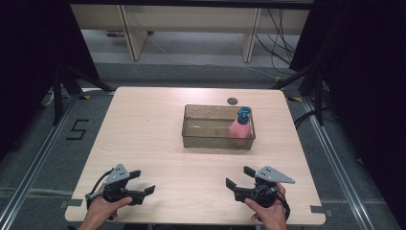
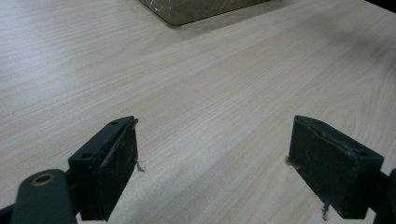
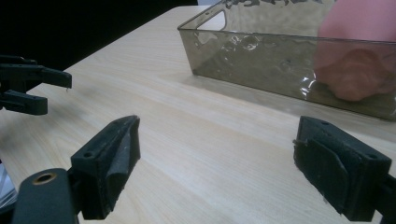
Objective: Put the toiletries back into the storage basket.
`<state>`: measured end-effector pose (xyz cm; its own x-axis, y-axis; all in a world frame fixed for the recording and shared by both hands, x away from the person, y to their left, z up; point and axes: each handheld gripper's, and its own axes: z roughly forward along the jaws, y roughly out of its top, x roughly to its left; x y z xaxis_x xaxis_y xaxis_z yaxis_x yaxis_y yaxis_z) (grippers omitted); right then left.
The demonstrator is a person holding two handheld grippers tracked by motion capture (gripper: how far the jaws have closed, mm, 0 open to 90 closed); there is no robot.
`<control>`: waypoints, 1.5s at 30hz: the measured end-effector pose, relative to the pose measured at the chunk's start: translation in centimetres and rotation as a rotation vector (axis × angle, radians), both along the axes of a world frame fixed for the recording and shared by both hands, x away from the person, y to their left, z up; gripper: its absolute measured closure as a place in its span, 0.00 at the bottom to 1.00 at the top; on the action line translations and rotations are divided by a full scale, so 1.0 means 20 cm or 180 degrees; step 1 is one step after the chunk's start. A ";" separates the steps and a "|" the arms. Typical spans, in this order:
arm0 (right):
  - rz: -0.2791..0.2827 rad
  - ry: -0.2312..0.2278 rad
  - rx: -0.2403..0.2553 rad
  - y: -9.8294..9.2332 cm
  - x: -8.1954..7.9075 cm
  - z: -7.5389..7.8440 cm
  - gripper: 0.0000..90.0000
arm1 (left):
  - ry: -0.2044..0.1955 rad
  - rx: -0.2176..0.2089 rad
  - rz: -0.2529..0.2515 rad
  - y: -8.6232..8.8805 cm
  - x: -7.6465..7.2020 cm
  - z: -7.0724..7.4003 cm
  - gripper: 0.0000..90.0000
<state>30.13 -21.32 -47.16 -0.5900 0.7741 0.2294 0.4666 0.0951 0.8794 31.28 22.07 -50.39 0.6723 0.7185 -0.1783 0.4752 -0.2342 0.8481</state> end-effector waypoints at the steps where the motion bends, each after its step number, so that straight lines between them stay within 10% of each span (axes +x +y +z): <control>1: -0.0009 -0.0005 -0.0009 0.00 0.00 0.00 0.17 | 0.0024 -0.0010 0.0012 0.00 0.00 0.00 0.17; 45: -0.0020 0.0191 -0.0229 -0.06 -0.12 -0.08 0.17 | 0.0033 0.0034 -0.0084 -0.01 -0.01 -0.01 0.17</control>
<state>27.78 -22.59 -48.76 -0.5720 0.7935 0.2077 0.5189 0.1539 0.8409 31.16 21.85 -50.50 0.6892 0.7024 -0.1778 0.4776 -0.2558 0.8405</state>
